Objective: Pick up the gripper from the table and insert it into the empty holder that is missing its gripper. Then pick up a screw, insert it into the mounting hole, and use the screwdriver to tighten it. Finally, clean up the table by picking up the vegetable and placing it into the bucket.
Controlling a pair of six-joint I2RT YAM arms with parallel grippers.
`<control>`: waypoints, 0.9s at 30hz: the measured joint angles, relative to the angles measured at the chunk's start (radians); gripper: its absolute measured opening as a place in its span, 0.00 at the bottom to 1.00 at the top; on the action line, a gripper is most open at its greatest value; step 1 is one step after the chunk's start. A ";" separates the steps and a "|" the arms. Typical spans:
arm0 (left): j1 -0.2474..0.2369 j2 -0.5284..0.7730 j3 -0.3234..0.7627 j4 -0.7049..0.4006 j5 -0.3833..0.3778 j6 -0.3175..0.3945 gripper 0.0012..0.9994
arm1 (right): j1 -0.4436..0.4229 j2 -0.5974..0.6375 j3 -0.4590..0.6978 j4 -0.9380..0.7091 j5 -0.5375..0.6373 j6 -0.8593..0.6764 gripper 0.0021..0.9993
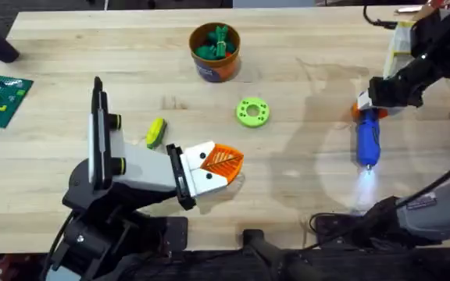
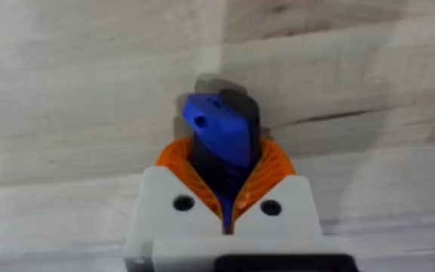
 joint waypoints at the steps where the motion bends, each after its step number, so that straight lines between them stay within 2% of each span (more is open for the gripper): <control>1: 0.000 0.000 0.000 0.000 0.000 0.000 0.01 | 0.000 0.000 0.001 -0.014 -0.001 0.000 0.03; 6: 0.000 0.000 0.000 0.000 0.000 0.000 0.01 | 0.000 -0.008 0.006 -0.077 -0.015 0.008 0.03; 9: 0.000 0.000 0.000 0.000 0.000 0.000 0.01 | 0.000 -0.054 0.006 -0.085 -0.025 0.011 0.03; 19: 0.000 0.000 0.000 0.000 0.000 0.000 0.01 | 0.001 -0.391 0.014 -0.099 -0.124 0.015 0.03; 20: 0.000 0.000 0.000 0.000 0.000 0.000 0.01 | 0.005 -0.489 0.015 -0.103 -0.165 0.015 0.03; 27: 0.000 0.000 0.000 0.000 0.000 0.000 0.01 | 0.053 -0.689 0.015 -0.097 -0.295 -0.008 0.03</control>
